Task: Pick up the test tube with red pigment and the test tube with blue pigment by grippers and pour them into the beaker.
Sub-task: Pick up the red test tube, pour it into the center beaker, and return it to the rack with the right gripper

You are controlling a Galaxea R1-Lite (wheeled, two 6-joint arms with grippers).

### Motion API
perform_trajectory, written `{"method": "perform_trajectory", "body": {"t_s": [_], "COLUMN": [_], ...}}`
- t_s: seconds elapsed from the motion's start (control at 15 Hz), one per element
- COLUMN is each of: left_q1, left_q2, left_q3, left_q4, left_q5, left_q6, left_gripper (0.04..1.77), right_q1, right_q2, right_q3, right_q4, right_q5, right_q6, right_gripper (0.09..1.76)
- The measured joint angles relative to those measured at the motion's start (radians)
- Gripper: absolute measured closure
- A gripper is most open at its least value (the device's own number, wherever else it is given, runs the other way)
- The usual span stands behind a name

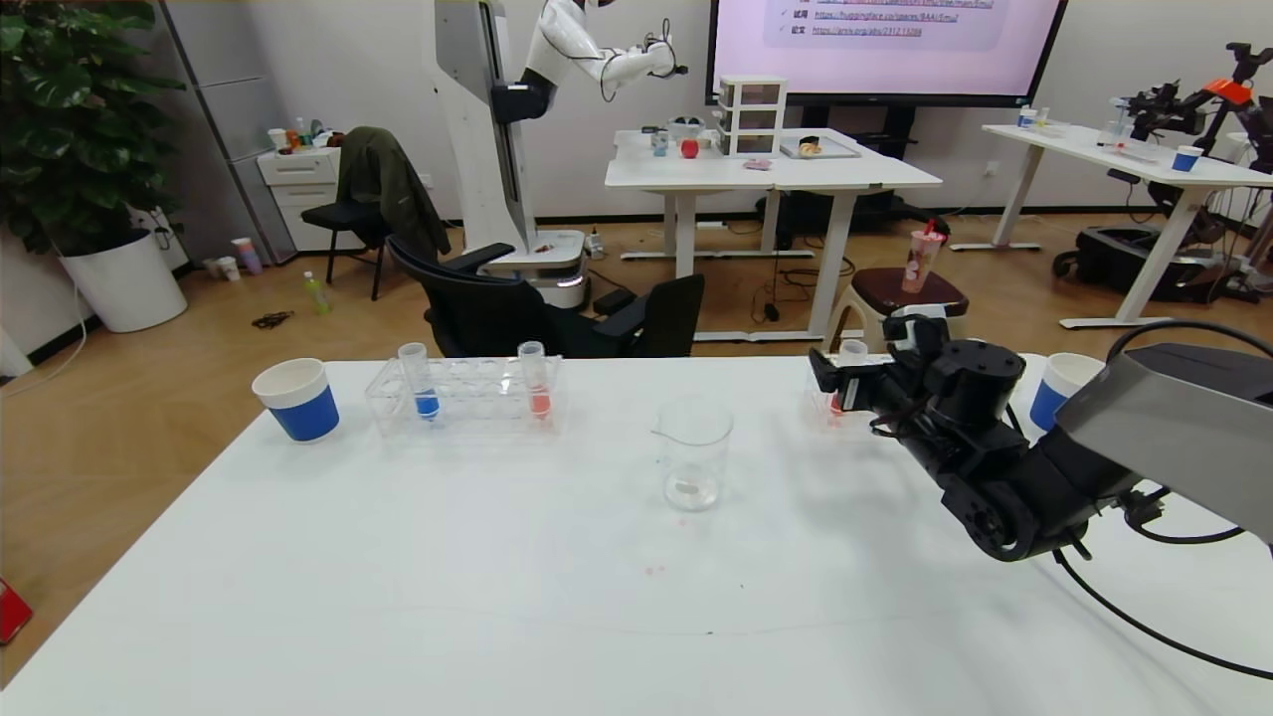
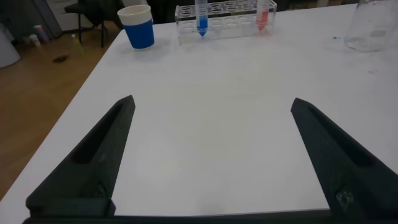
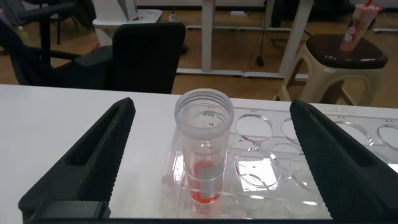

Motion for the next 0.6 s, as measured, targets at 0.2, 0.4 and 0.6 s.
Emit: {"method": "perform_trajectory", "body": {"t_s": [0.2, 0.4, 0.6], "left_q1": [0.0, 0.0, 0.0], "left_q2": [0.0, 0.0, 0.0], "left_q3": [0.0, 0.0, 0.0], "left_q4": [0.0, 0.0, 0.0], "left_q5": [0.0, 0.0, 0.0], "left_q6": [0.0, 0.0, 0.0], "left_gripper": [0.06, 0.06, 0.06], "right_q1": [0.007, 0.008, 0.012], "right_q2": [0.003, 0.001, 0.0], "right_q3": [-0.003, 0.003, 0.011], "right_q4": [0.0, -0.004, -0.006], "right_q5": [-0.001, -0.003, -0.006], "right_q6": [-0.002, -0.002, -0.002], "right_gripper": [0.41, 1.5, 1.35]}}
